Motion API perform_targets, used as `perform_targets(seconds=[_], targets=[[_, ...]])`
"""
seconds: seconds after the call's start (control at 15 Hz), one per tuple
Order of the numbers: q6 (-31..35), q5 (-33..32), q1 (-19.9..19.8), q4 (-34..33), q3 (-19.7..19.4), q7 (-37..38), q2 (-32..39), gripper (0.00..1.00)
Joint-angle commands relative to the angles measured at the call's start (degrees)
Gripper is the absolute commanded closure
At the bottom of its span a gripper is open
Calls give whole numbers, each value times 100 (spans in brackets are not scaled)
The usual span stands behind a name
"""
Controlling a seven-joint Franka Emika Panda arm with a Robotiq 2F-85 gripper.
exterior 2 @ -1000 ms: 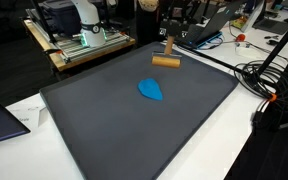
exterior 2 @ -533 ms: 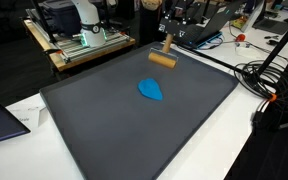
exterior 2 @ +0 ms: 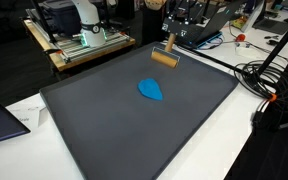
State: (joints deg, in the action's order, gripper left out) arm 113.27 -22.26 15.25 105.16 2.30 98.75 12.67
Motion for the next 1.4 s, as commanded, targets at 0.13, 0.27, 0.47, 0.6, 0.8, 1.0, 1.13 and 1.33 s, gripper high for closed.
perform_targets(seconds=[0.13, 0.27, 0.47, 0.6, 0.8, 1.0, 1.13, 1.33], targets=[[-138, -71, -52, -109, 90, 71, 66, 77], [-459, -225, 78, -354, 111, 373, 270, 77], [-1128, -710, 389, -733, 135, 1325, 613, 77], [-1557, -936, 602, -1018, 164, 1845, 878, 77], [-2094, -1152, 879, -1445, 193, 2377, 1277, 77], [-2414, -1354, 1085, -1921, 168, 2732, 1718, 77], [-2615, -1450, 1185, -2233, 143, 2903, 1997, 77], [-2871, -1695, 1349, -2674, 85, 3161, 2416, 77]])
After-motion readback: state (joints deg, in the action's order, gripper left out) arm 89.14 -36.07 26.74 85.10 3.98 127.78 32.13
